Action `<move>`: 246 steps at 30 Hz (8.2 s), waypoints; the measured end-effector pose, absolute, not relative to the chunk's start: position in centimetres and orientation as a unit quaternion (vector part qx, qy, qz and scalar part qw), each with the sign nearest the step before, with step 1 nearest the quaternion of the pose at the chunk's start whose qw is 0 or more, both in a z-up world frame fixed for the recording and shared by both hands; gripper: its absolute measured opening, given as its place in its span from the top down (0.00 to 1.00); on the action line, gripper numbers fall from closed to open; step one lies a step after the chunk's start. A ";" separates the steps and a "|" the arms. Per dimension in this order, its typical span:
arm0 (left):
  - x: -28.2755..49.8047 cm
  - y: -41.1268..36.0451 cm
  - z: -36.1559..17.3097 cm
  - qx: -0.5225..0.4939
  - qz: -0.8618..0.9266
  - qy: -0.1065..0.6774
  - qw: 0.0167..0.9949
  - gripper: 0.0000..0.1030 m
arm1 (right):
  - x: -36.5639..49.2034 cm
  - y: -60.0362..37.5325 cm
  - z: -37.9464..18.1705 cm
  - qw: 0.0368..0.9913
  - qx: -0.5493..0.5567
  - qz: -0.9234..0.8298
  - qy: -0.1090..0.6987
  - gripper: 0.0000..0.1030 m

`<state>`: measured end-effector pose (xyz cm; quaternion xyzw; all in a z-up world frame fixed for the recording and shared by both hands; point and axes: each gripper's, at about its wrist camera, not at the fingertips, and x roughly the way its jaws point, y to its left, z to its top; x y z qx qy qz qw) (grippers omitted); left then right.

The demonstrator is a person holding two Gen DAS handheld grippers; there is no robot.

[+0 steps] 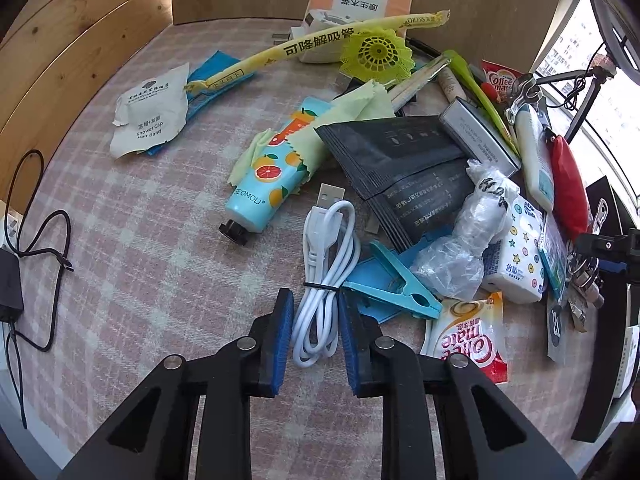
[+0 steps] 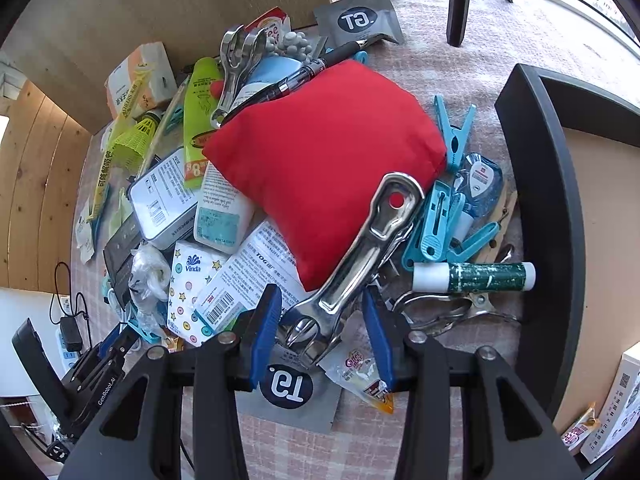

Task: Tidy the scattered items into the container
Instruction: 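Reach the right gripper to the silver metal clip while the left reaches the coiled white cable, then grasp the silver clip with the right gripper while the left grasps the coiled cable, then carry clip and coiled cable into the black tray and open both grippers, then move the right gripper to the pink lotion tube while the left reaches the grey pouch, then grasp the pink lotion tube with the right gripper while the left grasps the grey pouch, then carry the lotion tube over the black tray with the right gripper while the left lifts the pouch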

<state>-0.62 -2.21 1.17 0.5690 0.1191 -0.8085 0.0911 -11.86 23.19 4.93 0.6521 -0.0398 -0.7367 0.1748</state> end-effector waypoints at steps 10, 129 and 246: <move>2.0 -5.0 2.2 0.557 -0.812 0.136 0.107 0.80 | -11.7 23.9 5.4 0.198 0.653 -0.727 -0.073 0.83; -5.8 20.8 11.5 0.503 -0.860 0.051 -0.077 0.46 | -11.9 43.2 12.5 0.186 0.517 -0.833 -0.064 0.55; -1.4 24.6 14.3 0.489 -0.861 -0.017 -0.140 1.00 | -8.7 42.9 12.1 0.195 0.524 -0.828 0.040 0.81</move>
